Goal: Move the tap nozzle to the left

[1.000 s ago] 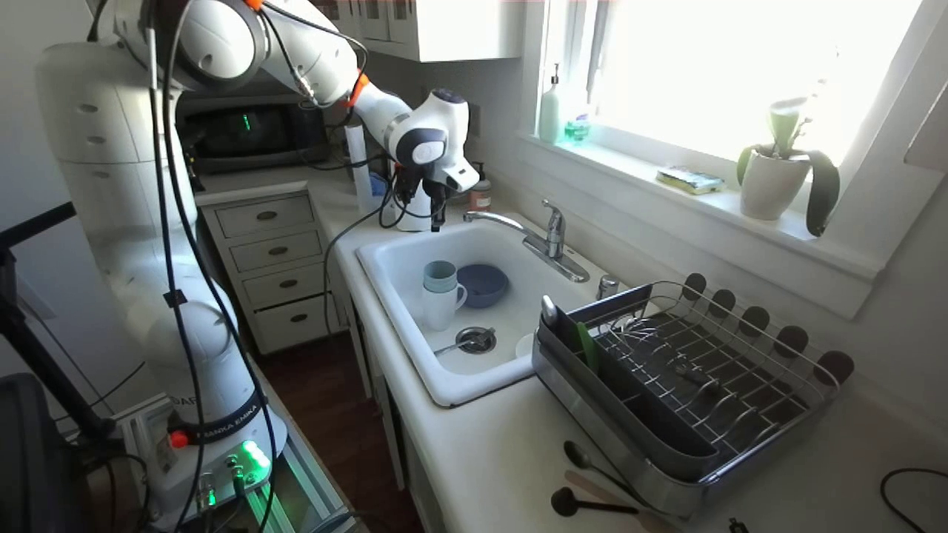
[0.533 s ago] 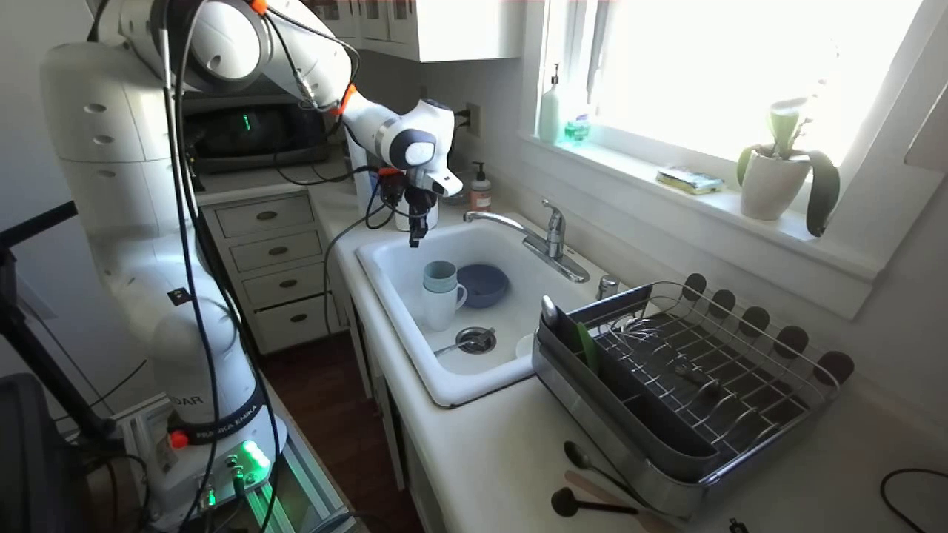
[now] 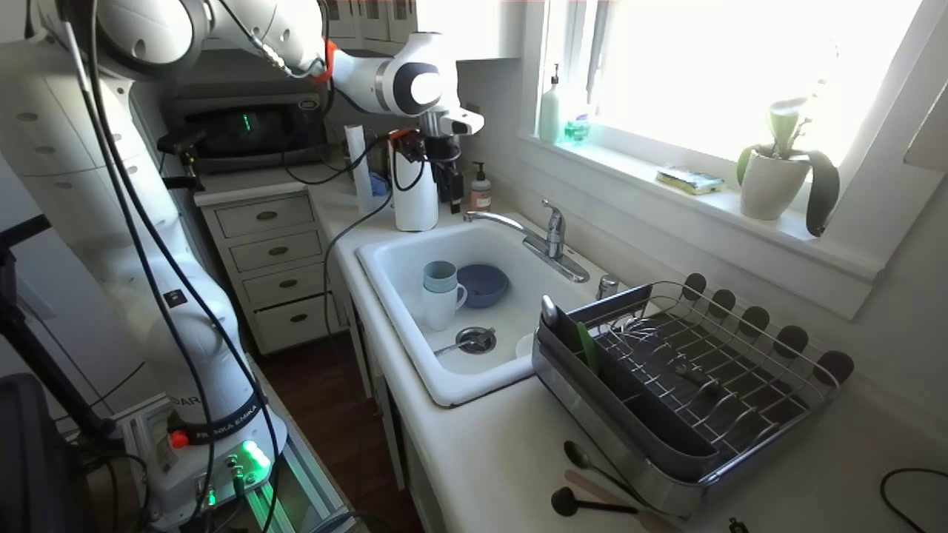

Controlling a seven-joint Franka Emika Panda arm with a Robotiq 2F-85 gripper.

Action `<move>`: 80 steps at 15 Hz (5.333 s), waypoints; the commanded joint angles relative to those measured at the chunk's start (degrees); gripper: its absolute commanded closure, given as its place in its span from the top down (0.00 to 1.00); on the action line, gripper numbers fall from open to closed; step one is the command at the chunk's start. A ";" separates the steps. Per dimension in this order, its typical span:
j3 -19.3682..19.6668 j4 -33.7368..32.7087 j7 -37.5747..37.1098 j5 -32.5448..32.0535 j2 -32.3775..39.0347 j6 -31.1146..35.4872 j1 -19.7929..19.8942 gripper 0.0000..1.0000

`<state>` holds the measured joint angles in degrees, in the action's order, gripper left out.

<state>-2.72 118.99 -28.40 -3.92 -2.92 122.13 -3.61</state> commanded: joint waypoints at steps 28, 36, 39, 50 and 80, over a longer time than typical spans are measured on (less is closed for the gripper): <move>9.80 -19.03 4.56 -8.50 22.47 26.36 2.14 0.64; 8.69 -20.57 4.84 -5.21 22.97 20.66 1.39 0.05; 8.73 -21.85 1.48 -4.82 23.21 16.48 0.23 0.07; 9.24 -33.17 -25.23 -2.59 29.58 5.53 -2.95 0.07; 10.71 -62.10 -58.30 -4.25 42.71 -8.78 -2.08 0.07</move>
<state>8.30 64.98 -84.10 -9.78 37.28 113.13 -6.12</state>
